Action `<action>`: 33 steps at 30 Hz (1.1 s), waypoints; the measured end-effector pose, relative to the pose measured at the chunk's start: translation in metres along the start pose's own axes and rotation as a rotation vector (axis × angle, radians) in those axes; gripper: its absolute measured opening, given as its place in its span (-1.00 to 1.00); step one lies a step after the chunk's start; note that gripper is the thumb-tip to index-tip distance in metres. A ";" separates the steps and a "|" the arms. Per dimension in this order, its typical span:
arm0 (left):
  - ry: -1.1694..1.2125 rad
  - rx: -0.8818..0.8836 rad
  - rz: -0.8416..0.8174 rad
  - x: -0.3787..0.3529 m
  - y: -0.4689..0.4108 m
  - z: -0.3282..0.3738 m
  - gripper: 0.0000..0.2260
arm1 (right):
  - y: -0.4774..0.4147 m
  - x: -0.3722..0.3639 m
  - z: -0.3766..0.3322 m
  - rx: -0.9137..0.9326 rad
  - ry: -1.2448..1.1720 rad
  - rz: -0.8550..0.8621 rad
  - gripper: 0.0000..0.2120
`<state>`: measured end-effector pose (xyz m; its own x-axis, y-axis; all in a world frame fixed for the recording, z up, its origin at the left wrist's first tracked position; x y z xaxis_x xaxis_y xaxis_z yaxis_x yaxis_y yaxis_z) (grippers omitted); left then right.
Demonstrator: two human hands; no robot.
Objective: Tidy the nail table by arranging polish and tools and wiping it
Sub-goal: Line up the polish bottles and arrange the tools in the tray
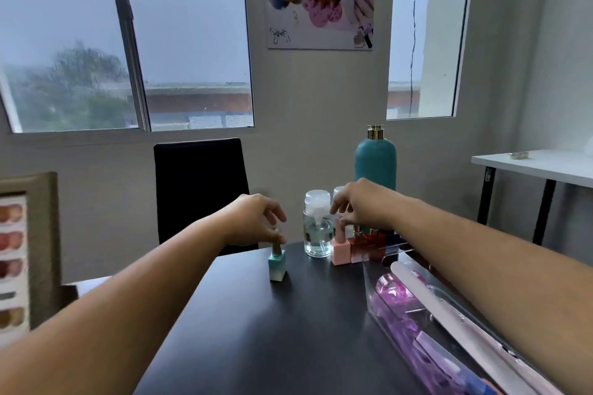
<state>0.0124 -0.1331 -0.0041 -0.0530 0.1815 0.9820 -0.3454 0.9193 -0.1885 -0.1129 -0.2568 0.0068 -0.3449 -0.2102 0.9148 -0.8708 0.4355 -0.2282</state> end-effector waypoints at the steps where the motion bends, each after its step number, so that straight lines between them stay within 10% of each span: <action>1: 0.012 0.002 0.023 -0.004 -0.001 -0.001 -0.72 | -0.001 -0.002 -0.001 0.002 0.019 0.004 -0.78; 33: 0.158 -0.016 0.278 -0.025 -0.042 0.051 -0.91 | -0.008 -0.001 0.009 0.034 -0.028 0.017 -0.74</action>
<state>-0.0198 -0.1943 -0.0196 0.0038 0.4773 0.8787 -0.3234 0.8321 -0.4506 -0.1087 -0.2685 0.0049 -0.3691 -0.2279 0.9010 -0.8760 0.4091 -0.2554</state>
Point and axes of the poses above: each hand's wrist, its own y-axis away from the middle knuckle, its own x-axis out of the back of the hand, z = x × y, the point moved 7 cm from there along -y, towards the middle knuckle, and after that the axes turned 14 degrees about -y, right-handed, at the moved point
